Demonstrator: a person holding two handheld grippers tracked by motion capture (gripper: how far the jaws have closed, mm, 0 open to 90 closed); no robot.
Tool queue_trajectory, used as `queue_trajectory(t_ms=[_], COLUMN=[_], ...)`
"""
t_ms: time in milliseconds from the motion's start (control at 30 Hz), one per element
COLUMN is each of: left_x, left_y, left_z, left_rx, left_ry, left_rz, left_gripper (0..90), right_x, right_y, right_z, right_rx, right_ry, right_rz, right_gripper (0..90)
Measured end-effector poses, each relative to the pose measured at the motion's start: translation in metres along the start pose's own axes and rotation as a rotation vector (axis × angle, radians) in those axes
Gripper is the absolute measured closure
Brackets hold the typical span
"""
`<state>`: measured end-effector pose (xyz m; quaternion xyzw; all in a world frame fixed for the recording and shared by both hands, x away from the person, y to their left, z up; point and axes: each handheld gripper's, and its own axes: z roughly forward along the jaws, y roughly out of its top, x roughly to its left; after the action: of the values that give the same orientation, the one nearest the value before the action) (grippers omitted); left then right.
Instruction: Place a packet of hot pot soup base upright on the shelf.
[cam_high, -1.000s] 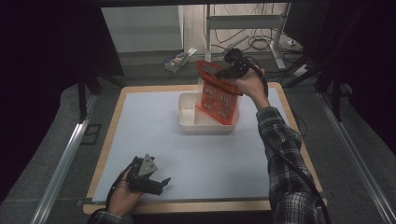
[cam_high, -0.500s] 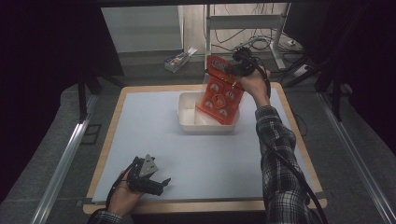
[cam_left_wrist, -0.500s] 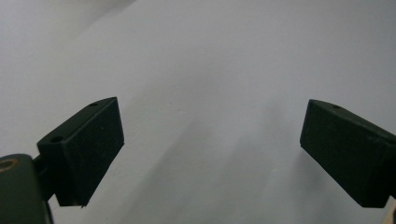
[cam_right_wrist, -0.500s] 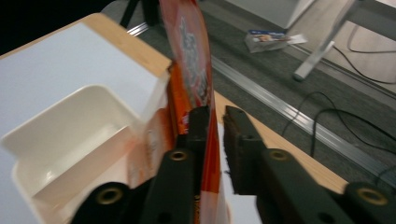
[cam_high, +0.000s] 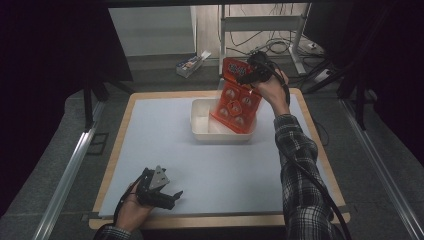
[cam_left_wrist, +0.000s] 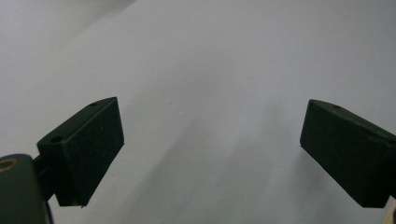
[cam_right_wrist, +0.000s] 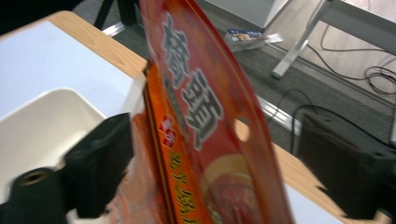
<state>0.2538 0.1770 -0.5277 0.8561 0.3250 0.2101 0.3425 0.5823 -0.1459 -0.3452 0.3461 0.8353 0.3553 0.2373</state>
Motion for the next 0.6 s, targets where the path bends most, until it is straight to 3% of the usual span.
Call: queue_trajectory(t_ms=[133, 367, 467, 600], left_x=[0.000, 0.001, 0.001, 0.004], left_y=[0.000, 0.000, 0.000, 0.001], left_z=[0.000, -0.002, -0.002, -0.005], left_rx=[-0.002, -0.002, -0.012, -0.036], left_ry=[0.002, 0.000, -0.009, -0.057], left_rz=[0.002, 0.007, -0.014, -0.070], left_gripper=[6.2, 6.1, 5.7, 4.8], right_x=[0.003, 0.003, 0.003, 0.006], right_y=[0.003, 0.006, 0.006, 0.004], right_z=[-0.003, -0.016, -0.021, -0.029], right_rx=[-0.012, -0.064, -0.079, -0.100], right_ry=[0.012, 0.048, 0.060, 0.083], right_rz=[-0.007, 0.016, 0.019, 0.014], right_gripper=[1.8, 0.7, 0.7, 0.7])
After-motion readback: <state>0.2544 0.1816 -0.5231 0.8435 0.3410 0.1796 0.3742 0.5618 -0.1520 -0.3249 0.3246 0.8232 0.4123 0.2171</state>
